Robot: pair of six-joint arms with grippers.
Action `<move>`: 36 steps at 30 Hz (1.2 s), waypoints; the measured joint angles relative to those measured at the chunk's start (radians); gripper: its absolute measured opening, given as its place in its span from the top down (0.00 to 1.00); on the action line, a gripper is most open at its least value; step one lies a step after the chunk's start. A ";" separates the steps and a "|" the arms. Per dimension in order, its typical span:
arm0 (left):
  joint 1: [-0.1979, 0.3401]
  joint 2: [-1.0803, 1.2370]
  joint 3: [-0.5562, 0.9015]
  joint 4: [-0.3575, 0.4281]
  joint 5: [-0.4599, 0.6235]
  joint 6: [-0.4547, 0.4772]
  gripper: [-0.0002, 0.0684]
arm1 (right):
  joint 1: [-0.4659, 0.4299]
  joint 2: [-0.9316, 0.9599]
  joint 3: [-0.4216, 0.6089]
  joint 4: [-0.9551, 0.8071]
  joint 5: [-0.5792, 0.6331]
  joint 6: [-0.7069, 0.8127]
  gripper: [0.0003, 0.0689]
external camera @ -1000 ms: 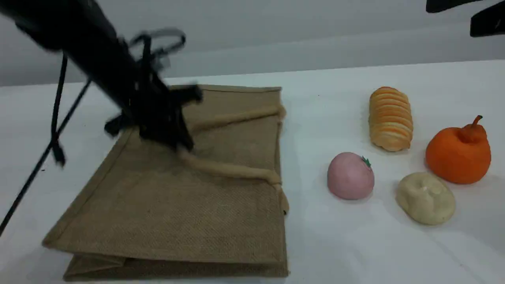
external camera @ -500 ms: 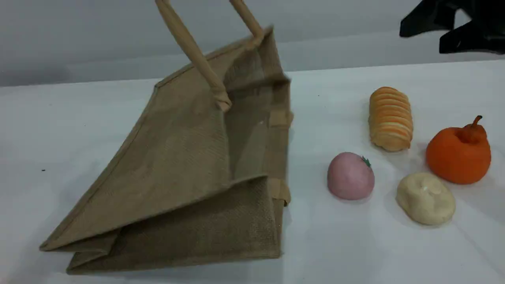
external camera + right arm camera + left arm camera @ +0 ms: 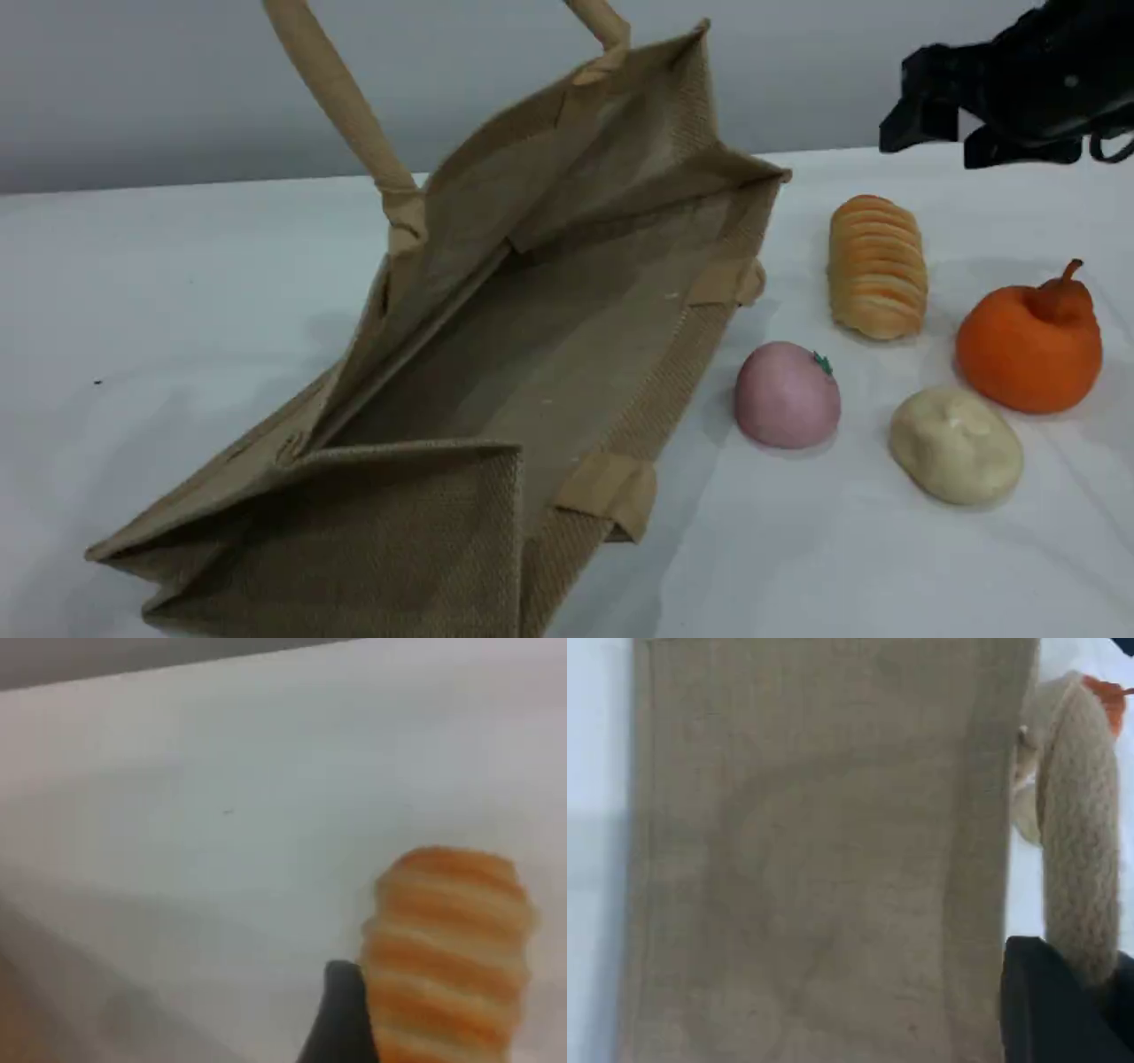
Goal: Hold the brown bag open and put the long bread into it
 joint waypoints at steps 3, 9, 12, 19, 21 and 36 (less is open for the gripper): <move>0.001 -0.004 0.000 0.002 -0.003 -0.001 0.87 | 0.003 0.048 -0.035 0.000 0.009 0.000 0.26; 0.001 -0.005 0.000 -0.007 0.000 -0.004 0.87 | 0.065 0.127 -0.055 -0.002 -0.040 -0.020 0.26; 0.001 -0.005 0.000 -0.010 0.008 -0.005 0.87 | 0.098 0.163 -0.059 -0.001 -0.108 -0.020 0.26; 0.001 -0.005 0.000 -0.014 0.009 -0.006 0.87 | 0.110 0.216 -0.061 0.000 -0.152 -0.020 0.26; 0.001 -0.005 0.000 -0.022 0.009 -0.006 0.87 | 0.110 0.229 -0.062 0.000 -0.143 -0.020 0.29; 0.001 -0.003 0.000 -0.029 -0.027 0.033 0.87 | 0.097 0.009 0.037 -0.003 -0.238 -0.016 0.70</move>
